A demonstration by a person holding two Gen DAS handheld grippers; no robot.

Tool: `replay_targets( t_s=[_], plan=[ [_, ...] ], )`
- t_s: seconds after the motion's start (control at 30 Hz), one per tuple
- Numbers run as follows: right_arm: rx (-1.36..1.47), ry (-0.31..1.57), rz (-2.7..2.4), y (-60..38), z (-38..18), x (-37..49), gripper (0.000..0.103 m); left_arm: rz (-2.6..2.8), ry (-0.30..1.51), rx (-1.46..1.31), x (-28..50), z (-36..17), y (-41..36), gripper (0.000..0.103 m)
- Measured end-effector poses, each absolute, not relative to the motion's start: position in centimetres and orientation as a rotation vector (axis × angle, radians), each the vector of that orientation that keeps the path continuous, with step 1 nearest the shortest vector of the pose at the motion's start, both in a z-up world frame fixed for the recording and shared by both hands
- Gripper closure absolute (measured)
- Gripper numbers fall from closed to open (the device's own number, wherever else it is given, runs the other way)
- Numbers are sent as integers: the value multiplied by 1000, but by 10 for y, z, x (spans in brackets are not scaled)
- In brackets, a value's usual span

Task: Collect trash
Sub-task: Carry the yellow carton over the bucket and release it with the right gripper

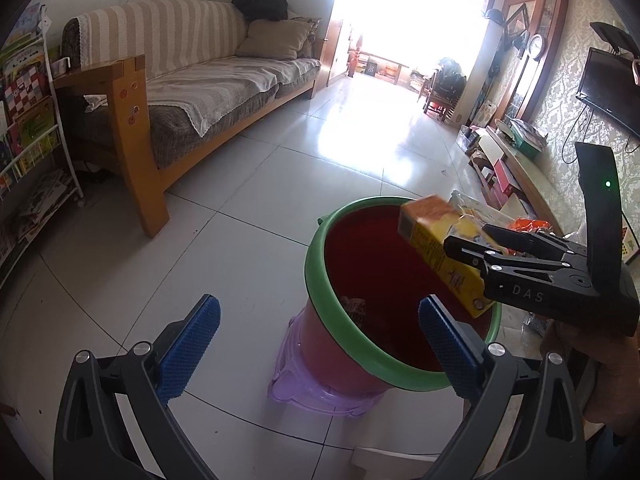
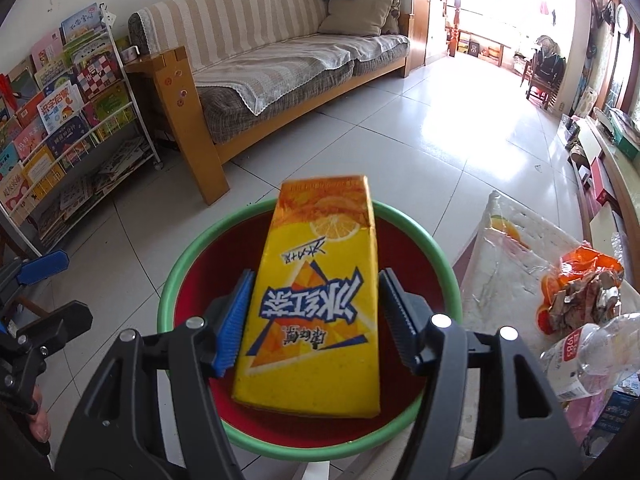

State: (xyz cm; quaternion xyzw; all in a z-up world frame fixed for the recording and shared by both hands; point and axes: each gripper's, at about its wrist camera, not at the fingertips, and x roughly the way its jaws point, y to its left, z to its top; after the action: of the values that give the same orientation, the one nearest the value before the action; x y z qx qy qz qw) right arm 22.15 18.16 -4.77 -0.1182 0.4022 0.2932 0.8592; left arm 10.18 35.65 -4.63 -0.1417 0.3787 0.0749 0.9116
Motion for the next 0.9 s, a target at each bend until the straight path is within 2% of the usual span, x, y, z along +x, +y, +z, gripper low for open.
replay_targets(
  t_s=[0.07,0.17,0.53,0.9],
  plan=[
    [-251,834,606,184,-47,219,12,156,781,-295,100,-47,360,8],
    [-253,824,602,186,-45,214,6,163,782,-296,98,-47,364,8],
    [-194,766,592,140,-6,185,5,146,741,-275,95,-20,345,8],
    [-135,699,460,-5,29,142,5,-31,706,-222,107,12,223,8]
  ],
)
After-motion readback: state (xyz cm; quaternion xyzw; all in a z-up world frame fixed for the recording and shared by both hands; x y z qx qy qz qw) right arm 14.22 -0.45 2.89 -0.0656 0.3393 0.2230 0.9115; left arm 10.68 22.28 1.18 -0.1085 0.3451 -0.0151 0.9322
